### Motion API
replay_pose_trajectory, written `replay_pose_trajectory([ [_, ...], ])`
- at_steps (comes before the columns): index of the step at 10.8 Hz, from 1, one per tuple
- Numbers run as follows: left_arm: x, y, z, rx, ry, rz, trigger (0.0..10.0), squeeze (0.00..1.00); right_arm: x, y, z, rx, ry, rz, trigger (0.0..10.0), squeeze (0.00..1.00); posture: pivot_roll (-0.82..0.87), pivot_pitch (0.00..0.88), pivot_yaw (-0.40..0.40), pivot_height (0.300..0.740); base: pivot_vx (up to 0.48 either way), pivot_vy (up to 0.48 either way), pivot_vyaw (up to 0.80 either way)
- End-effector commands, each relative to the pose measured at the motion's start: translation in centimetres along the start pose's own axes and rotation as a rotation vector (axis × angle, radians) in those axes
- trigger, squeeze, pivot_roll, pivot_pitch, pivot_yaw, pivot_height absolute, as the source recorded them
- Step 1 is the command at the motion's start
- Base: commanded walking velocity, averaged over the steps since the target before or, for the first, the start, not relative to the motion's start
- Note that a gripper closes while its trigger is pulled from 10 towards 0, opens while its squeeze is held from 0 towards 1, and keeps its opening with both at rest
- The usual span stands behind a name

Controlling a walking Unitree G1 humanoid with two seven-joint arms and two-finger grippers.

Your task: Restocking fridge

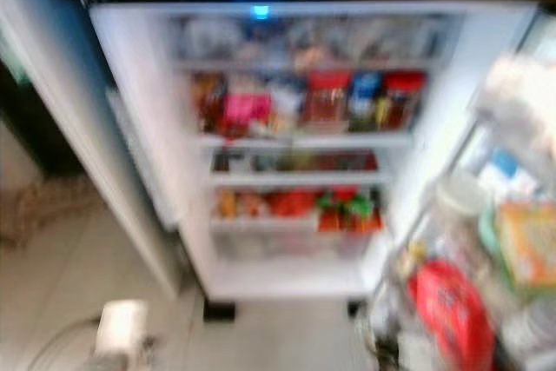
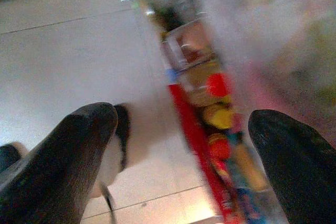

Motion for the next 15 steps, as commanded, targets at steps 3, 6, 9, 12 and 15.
replay_pose_trajectory([
  [3, -1.69, -0.15, 0.16, -0.018, 0.031, -0.018, 10.0, 0.0, -1.06, 0.8, -0.09, 0.022, 0.026, -0.002, 10.0, 0.0, 0.11, 0.0, -0.028, 0.74, 0.284, 0.0, 0.0],
  [6, -1.71, -0.14, 0.15, -0.021, 0.029, -0.023, 10.0, 0.0, -1.12, 0.82, -0.09, 0.022, 0.029, -0.001, 10.0, 0.0, 0.11, 0.0, -0.029, 0.74, 0.281, 0.0, 0.0],
  [9, -1.66, -0.08, 0.14, -0.021, 0.029, -0.023, 10.0, 0.0, -1.07, 0.89, -0.09, 0.022, 0.033, 0.001, 10.0, 0.0, 0.11, 0.0, -0.032, 0.74, 0.279, 0.0, 0.0],
  [12, -1.51, -0.04, 0.12, -0.022, 0.02, -0.016, 10.0, 0.0, -1.07, 1.0, -0.09, 0.024, 0.039, 0.005, 10.0, 0.0, 0.12, 0.0, -0.037, 0.74, 0.0, 0.0, 0.0],
  [15, -1.45, 0.01, 0.1, -0.023, 0.021, -0.017, 10.0, 0.0, -1.11, 1.09, -0.09, 0.024, 0.051, 0.012, 10.0, 0.0, 0.12, 0.0, -0.039, 0.74, 0.0, 0.0, 0.0],
])
Point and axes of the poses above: a point about 5 cm out from each wrist's last joint towards the gripper, its own z axis pointing back from the gripper into the wrist, its own y axis along the axis of the wrist's last joint, x = y × z, the point moved 4 cm from there along -z, pointing out of the wrist towards the gripper, and after that the axes turned 5 degrees about z, right-handed, at the moved point
